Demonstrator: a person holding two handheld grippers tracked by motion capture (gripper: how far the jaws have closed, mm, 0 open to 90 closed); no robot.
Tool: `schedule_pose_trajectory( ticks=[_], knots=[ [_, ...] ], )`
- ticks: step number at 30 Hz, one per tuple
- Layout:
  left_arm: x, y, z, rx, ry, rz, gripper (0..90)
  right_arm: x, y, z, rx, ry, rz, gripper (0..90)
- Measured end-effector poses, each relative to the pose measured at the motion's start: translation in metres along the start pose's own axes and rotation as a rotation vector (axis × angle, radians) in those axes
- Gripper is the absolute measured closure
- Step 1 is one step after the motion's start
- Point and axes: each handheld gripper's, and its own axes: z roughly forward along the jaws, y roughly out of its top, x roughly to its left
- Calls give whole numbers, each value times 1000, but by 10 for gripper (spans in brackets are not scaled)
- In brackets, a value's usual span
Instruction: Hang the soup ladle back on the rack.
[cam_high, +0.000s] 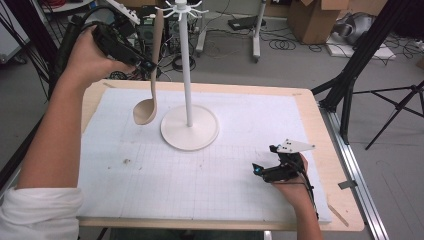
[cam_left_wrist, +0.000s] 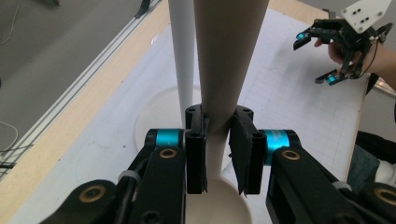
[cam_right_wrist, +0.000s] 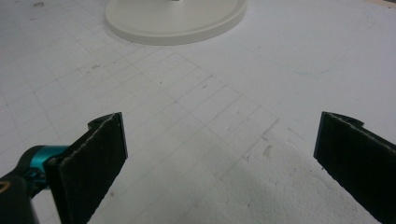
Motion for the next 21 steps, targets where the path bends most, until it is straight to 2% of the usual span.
schedule_pose_trajectory(
  ticks=[6,21],
  knots=[
    [2,2,5,17,0,-19,763,0,0,-1,-5,2,2,14],
    [0,12,10,66,15,-10,762,0,0,0,-1,5,3,14]
  ],
)
